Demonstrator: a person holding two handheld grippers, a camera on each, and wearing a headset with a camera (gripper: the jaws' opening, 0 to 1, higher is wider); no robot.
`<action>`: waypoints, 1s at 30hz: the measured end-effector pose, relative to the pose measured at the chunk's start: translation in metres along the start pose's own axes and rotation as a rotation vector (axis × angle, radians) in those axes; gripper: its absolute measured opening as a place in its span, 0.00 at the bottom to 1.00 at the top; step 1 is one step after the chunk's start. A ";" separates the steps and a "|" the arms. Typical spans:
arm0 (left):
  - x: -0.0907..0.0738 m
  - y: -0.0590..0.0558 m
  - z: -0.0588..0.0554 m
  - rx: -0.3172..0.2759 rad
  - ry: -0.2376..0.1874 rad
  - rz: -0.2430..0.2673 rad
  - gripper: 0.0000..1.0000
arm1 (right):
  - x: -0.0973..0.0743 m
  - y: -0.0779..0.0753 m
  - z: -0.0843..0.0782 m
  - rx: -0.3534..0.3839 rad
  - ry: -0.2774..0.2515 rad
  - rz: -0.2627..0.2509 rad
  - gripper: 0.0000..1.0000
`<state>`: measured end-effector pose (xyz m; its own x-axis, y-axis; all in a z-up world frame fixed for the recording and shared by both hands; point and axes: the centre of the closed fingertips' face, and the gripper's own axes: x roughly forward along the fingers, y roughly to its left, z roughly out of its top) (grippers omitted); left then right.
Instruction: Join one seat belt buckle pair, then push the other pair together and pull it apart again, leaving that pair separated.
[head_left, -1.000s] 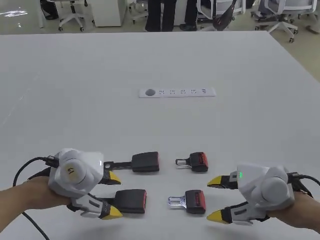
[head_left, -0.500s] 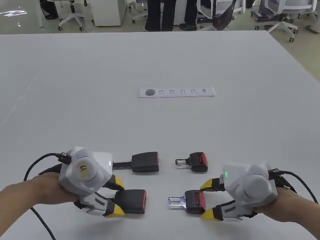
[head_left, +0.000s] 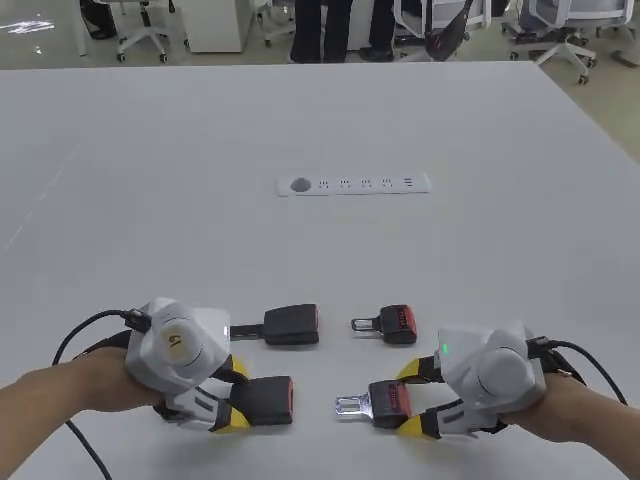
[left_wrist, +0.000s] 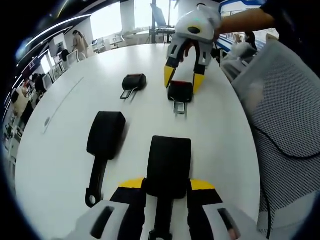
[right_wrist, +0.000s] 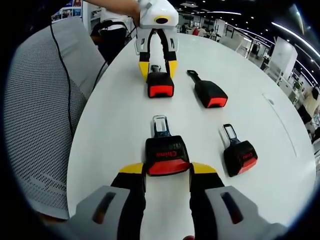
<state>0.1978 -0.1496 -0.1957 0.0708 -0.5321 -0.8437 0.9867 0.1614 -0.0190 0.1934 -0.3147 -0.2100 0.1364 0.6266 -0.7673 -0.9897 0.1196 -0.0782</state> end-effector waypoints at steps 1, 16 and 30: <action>0.000 0.000 0.000 -0.006 -0.002 0.001 0.32 | 0.000 0.000 0.000 0.003 0.000 0.000 0.32; 0.003 -0.003 0.000 0.019 0.038 -0.026 0.31 | -0.001 0.000 0.001 0.026 -0.002 -0.012 0.31; 0.004 0.001 -0.005 0.016 0.066 -0.037 0.30 | -0.001 -0.003 0.005 0.057 -0.010 -0.032 0.30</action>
<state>0.1984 -0.1473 -0.2015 0.0252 -0.4814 -0.8761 0.9907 0.1289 -0.0424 0.1966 -0.3121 -0.2055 0.1691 0.6293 -0.7585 -0.9808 0.1837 -0.0663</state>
